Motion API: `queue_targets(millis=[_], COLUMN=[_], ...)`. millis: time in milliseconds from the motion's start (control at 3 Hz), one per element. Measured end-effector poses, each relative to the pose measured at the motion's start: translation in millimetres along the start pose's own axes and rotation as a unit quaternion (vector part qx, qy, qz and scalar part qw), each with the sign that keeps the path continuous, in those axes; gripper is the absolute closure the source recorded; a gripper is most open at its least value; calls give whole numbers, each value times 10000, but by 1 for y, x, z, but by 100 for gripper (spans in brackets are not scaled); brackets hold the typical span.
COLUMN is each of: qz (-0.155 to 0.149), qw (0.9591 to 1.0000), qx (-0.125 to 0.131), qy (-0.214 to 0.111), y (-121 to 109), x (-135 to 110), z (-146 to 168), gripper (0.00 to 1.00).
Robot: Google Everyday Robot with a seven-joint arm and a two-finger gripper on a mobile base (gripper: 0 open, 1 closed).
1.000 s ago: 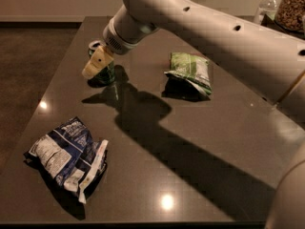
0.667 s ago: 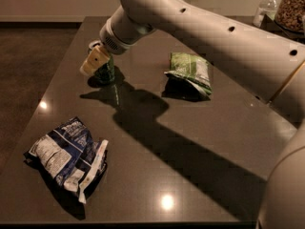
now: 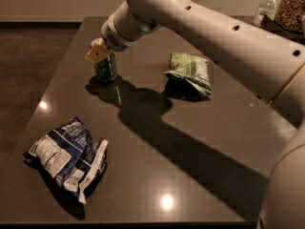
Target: Knock green can over
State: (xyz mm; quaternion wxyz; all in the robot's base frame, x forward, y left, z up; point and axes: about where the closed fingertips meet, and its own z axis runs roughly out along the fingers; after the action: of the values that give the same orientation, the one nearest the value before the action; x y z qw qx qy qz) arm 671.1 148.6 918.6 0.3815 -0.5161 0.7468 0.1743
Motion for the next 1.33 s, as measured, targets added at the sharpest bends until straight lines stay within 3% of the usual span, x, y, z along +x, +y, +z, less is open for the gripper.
queue_targets(millis=[333, 667, 1000, 1333], qz=[-106, -285, -574, -743], qw=[9999, 9988, 9906, 9781], qx=[-45, -38, -244, -523], qy=[88, 400, 1215, 1872], y=[-1, -5, -3, 7], x=[-4, -10, -1, 20], z=[-21, -43, -65, -78], gripper=[86, 100, 100, 100])
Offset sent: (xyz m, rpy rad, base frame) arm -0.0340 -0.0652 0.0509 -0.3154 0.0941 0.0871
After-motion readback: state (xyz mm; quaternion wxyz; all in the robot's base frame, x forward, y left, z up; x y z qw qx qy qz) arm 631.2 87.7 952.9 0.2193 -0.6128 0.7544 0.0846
